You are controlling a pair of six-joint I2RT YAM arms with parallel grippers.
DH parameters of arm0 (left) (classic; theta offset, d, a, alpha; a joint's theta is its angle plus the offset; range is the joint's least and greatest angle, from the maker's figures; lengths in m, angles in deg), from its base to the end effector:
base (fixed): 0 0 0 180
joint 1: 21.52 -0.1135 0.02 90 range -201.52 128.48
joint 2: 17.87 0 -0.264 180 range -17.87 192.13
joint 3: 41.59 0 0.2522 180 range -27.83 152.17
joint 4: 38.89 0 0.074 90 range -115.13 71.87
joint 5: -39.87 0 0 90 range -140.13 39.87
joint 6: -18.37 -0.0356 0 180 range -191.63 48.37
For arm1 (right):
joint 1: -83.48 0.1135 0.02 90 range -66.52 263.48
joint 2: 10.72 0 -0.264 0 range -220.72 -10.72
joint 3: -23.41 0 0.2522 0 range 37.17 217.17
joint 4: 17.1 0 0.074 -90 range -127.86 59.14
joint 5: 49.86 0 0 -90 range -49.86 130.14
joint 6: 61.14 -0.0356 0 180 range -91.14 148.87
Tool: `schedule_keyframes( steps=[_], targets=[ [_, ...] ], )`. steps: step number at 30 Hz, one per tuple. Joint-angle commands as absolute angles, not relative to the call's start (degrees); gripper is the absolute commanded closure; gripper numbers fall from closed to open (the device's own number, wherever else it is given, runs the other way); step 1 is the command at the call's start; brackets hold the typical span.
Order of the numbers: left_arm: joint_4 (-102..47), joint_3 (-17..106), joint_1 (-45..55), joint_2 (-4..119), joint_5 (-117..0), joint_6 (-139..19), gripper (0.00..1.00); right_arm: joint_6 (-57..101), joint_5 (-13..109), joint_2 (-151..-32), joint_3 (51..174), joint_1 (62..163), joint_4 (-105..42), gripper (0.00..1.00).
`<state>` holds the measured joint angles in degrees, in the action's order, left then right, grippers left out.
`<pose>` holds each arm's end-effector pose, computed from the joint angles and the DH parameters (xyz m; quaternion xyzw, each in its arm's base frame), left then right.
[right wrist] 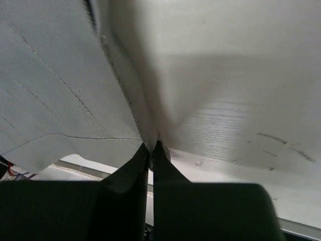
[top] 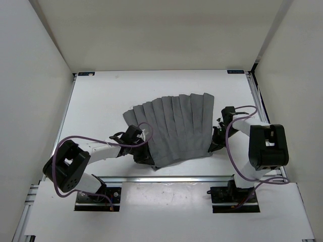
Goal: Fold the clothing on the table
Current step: Fold the skirt
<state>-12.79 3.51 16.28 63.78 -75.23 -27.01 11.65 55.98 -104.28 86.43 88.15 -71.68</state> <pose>0.1749 -0.1548 0.1301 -0.0051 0.9498 -0.3109 0.0345 0.2612 0.0311 0.1410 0.1022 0.9843 0.1432 0.0153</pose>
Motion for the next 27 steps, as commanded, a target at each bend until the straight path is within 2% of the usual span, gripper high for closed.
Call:
schedule_keyframes(
  steps=[1, 8, 13, 16, 19, 22, 25, 27],
  targets=[
    [-13.36, 4.07, 13.91, 63.87, -76.76, -29.08, 1.0, 10.76, 57.63, -104.85, 85.51, 90.15, -73.13, 1.0],
    [-0.7, 5.49, 12.32, 54.48, -78.16, -33.13, 1.0, 11.28, 64.39, -95.19, 81.39, 92.71, -84.19, 1.0],
    [10.1, 2.24, 12.76, 41.14, -79.92, -32.43, 1.0, 7.61, 64.22, -85.19, 76.64, 101.74, -92.82, 1.0],
    [15.29, 1.35, 11.1, 31.73, -81.15, -29.45, 1.0, 1.73, 65.46, -77.37, 78.46, 105.7, -97.91, 1.0],
    [21.08, 3.81, 6.45, 27.23, -80.02, -28.91, 1.0, 0.03, 63.53, -71.99, 84.87, 101.17, -103.44, 1.0],
    [21.9, 6.36, 0.99, 27.92, -79.49, -29.97, 1.0, 4.06, 58.88, -72.5, 91.37, 92.65, -104.87, 1.0],
    [14.9, 6.45, -2.62, 31.16, -79.05, -27.96, 1.0, 6.45, 56.94, -76.62, 93.42, 87.28, -100.06, 1.0],
    [8.64, 6.8, -2.1, 34.5, -76.34, -25.59, 1.0, 5.49, 55.27, -79.0, 95.17, 87.79, -95.84, 1.0]
  ],
)
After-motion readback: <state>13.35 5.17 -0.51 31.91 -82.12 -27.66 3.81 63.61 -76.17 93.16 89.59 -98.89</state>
